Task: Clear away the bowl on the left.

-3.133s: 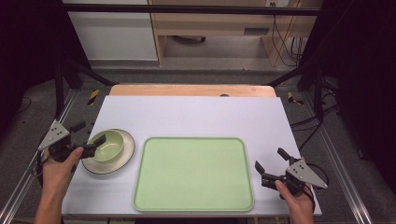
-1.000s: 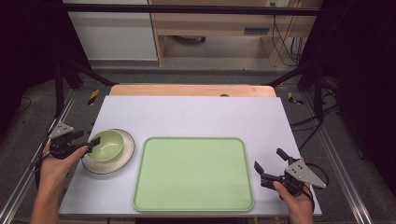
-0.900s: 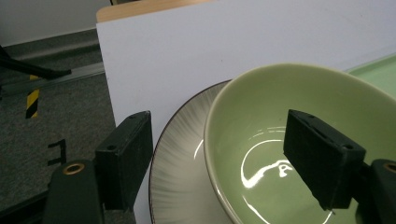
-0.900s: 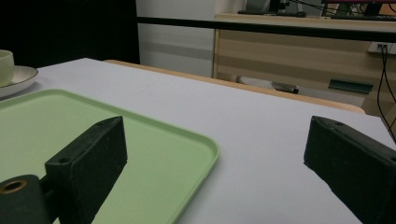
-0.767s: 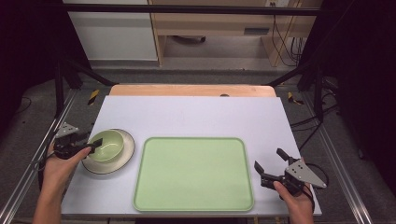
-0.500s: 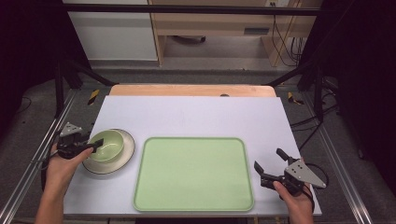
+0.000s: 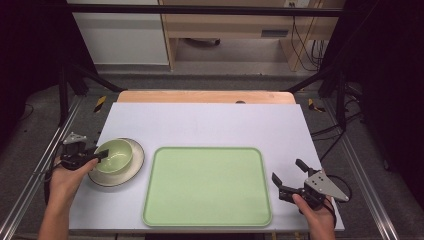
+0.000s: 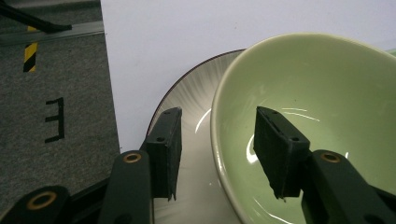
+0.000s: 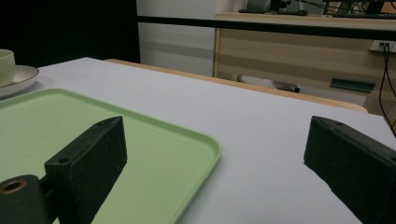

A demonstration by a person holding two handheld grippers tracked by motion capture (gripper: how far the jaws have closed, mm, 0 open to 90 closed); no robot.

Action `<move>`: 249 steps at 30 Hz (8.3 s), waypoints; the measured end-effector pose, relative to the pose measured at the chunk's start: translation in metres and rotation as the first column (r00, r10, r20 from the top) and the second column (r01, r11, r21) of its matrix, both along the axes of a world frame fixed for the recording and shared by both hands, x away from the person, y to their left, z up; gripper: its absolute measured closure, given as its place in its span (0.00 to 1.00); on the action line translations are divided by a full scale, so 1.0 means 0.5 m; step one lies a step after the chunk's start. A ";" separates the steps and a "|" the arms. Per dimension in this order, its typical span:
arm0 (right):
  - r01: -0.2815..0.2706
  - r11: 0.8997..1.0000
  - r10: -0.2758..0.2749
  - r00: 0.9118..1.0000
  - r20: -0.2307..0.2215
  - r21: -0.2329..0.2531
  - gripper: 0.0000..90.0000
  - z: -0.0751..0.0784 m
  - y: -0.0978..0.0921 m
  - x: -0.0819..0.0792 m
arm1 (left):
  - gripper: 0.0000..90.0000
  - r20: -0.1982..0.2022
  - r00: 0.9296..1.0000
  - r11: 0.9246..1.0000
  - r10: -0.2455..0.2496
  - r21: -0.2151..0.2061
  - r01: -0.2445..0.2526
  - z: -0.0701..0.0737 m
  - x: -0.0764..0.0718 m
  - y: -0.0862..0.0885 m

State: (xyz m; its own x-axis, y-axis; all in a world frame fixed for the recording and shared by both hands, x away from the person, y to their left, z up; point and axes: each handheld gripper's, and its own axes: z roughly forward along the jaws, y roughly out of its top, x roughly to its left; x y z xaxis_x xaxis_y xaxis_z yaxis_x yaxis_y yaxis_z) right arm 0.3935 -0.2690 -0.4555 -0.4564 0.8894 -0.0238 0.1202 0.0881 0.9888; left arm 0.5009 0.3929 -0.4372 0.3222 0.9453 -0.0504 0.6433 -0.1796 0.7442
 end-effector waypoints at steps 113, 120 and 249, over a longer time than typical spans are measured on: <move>-0.019 1.000 0.020 1.000 -0.002 0.003 0.06 0.001 -0.001 -0.001 | 0.92 -0.027 0.998 0.984 -0.051 -0.171 0.046 0.052 -0.014 -0.045; -0.021 1.000 0.021 1.000 -0.005 0.005 0.06 0.001 0.001 -0.001 | 0.92 -0.029 0.997 0.986 -0.071 -0.152 0.065 0.051 -0.012 -0.060; -0.051 0.999 0.050 0.997 0.060 0.018 0.06 0.008 0.010 -0.004 | 0.92 -0.125 0.850 0.844 -0.511 -0.262 0.469 0.007 -0.025 -0.497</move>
State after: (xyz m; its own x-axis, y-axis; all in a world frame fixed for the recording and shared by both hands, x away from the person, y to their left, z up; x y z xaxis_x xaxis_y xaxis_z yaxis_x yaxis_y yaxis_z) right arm 0.3913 -0.2641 -0.4515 -0.4988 0.8660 -0.0348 0.0572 0.0730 0.9957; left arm 0.4883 0.1446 -0.4337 0.7049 0.6247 -0.3359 0.6410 -0.3583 0.6788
